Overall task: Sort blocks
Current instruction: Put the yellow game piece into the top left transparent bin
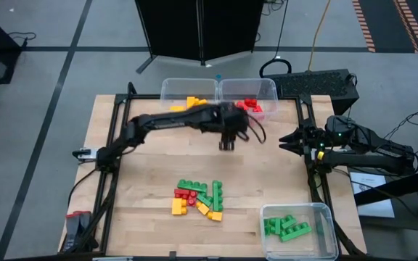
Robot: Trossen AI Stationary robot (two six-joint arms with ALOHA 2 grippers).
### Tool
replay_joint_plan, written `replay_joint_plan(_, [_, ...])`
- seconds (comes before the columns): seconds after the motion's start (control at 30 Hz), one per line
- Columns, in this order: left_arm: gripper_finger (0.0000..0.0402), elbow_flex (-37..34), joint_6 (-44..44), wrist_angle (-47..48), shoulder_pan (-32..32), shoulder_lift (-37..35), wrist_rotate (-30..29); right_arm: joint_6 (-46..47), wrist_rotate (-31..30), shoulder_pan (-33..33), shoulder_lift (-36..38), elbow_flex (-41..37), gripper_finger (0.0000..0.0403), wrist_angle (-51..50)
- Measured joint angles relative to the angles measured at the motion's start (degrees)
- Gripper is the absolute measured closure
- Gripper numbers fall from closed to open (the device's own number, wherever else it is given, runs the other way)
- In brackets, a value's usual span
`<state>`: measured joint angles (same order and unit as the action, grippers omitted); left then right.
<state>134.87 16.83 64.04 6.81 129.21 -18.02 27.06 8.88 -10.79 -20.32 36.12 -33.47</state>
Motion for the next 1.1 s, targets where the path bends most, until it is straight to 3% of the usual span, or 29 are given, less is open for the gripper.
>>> replay_joint_plan(0.13, [0.0186,-0.09,-3.79,0.99,3.96,-3.93,-7.77,-0.21,-0.01,0.01,0.0,0.01,0.0259,-0.01])
replay_joint_plan(0.27, [0.0186,0.0,-8.8,3.1,9.81,-7.76,-11.85,-0.25,-0.05,0.02,0.0,0.0,0.0259,0.02])
replay_joint_plan(0.47, [0.0186,-0.02,-18.36,8.16,20.65,-10.06,-11.49,0.2,-0.07,0.02,0.0,0.0,0.0259,-0.01])
replay_joint_plan(0.6, [0.0186,-1.21,-21.08,11.54,26.27,-9.71,-5.38,0.78,-0.07,0.01,0.0,0.02,0.0259,-0.01])
replay_joint_plan(0.93, [0.0186,-14.67,-25.49,12.78,24.98,-9.6,-1.94,0.75,-0.09,0.0,0.0,0.0,0.0259,-0.04])
replay_joint_plan(1.1, [0.0186,-22.71,-25.47,8.13,23.15,-9.57,-1.49,-0.18,-0.14,0.02,0.01,0.01,0.0259,-0.04])
